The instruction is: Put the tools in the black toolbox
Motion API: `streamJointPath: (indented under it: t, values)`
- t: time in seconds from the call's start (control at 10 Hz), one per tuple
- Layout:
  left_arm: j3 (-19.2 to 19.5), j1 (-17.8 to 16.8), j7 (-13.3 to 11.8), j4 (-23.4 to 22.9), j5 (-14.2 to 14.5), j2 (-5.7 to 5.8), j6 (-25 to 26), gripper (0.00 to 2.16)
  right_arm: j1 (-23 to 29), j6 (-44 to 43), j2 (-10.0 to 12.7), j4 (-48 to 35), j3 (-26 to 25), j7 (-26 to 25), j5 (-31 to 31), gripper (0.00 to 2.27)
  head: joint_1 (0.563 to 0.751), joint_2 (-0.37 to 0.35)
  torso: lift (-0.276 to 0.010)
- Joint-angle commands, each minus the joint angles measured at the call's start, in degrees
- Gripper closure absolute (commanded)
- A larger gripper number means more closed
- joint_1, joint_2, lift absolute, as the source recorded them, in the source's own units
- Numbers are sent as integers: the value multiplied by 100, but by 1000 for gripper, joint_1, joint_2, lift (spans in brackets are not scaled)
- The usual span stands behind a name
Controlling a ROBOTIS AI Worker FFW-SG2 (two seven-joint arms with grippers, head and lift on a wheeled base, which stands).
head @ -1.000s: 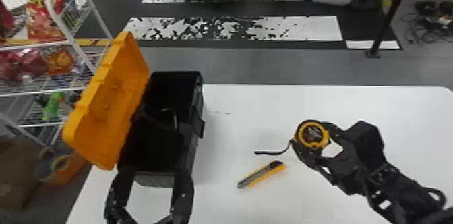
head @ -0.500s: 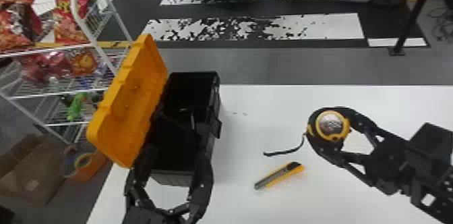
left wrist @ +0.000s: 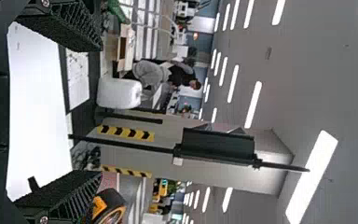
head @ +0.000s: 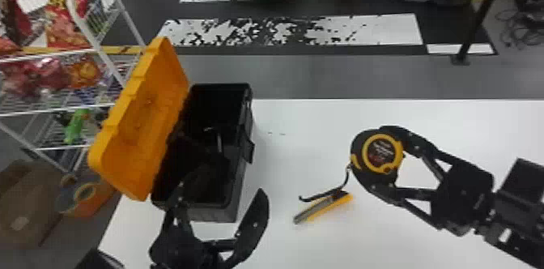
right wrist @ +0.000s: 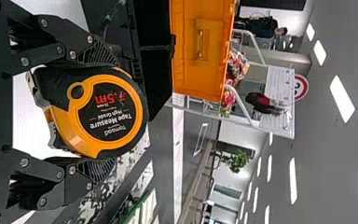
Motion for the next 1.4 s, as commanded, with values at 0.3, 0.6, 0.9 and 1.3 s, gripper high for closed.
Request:
streamJointPath:
  t: [0.3, 0.6, 0.9, 1.3]
  values:
    - [1071, -121, -1269, -951, 595, -130, 2853, 56, 124, -375, -146, -56, 19, 470, 51, 2040, 695, 165, -39]
    - [1871, -543, -2341, -1373, 991, -517, 5648, 60, 124, -498, -278, -91, 45, 646, 113, 2040, 695, 192, -39]
    - [1792, -842, -2350, -1426, 894, -552, 6545, 60, 133, -568, -401, -30, 203, 874, 341, 2040, 695, 219, -39]
    - [1695, -1184, -2385, -1654, 806, -666, 7881, 60, 150, -937, -542, 278, 353, 1033, 377, 2040, 695, 223, -39]
